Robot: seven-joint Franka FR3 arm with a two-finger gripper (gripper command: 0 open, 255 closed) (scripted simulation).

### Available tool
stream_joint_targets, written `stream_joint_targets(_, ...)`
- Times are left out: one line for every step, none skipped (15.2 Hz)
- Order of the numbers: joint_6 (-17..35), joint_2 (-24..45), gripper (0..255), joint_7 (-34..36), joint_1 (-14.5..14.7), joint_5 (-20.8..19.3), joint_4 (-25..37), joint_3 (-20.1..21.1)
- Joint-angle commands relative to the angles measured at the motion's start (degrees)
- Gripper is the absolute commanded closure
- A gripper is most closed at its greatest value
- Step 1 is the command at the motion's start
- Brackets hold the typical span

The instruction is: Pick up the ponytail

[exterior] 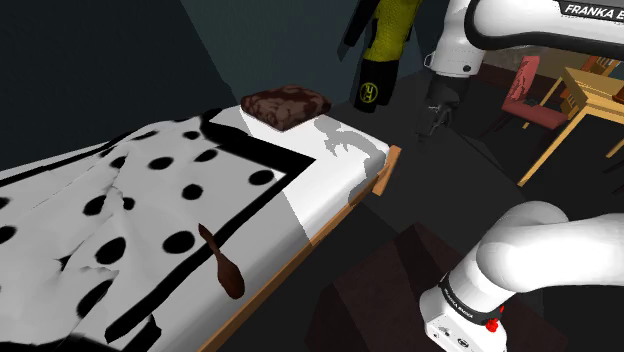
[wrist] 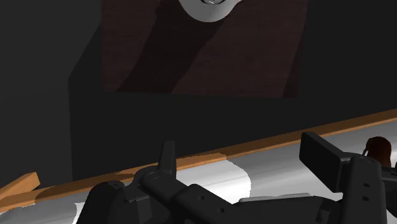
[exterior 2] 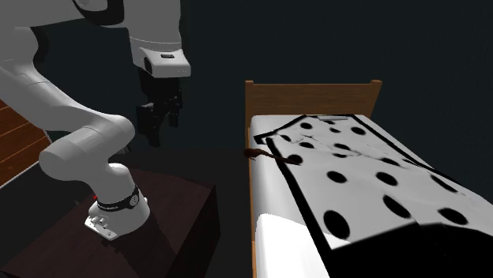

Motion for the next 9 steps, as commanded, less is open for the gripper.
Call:
stream_joint_targets(0.0, 0.0, 0, 0.0, 0.0, 0.0, 0.0, 0.0)
stream_joint_targets(1.1, 1.0, 0, 1.2, 0.4, 0.9, -0.4, 1.1)
stream_joint_targets(2.1, 2.0, 0, 2.4, 0.8, 1.7, -0.6, 2.2)
stream_joint_targets(3.2, 3.2, 0, 3.6, 1.2, 2.6, -0.8, 3.3)
stream_joint_targets(4.3, 4.4, 0, 4.8, 1.6, 3.4, -1.0, 4.4)
stream_joint_targets(5.4, 5.7, 0, 6.0, 2.0, 4.1, -1.0, 5.5)
stream_joint_targets(6.6, 7.0, 0, 7.1, 2.3, 4.9, -1.0, 6.6)
stream_joint_targets(7.7, 8.5, 0, 8.3, 2.7, 5.5, -0.9, 7.6)
stream_joint_targets(8.8, 10.0, 0, 9.4, 3.0, 6.2, -0.8, 8.7)
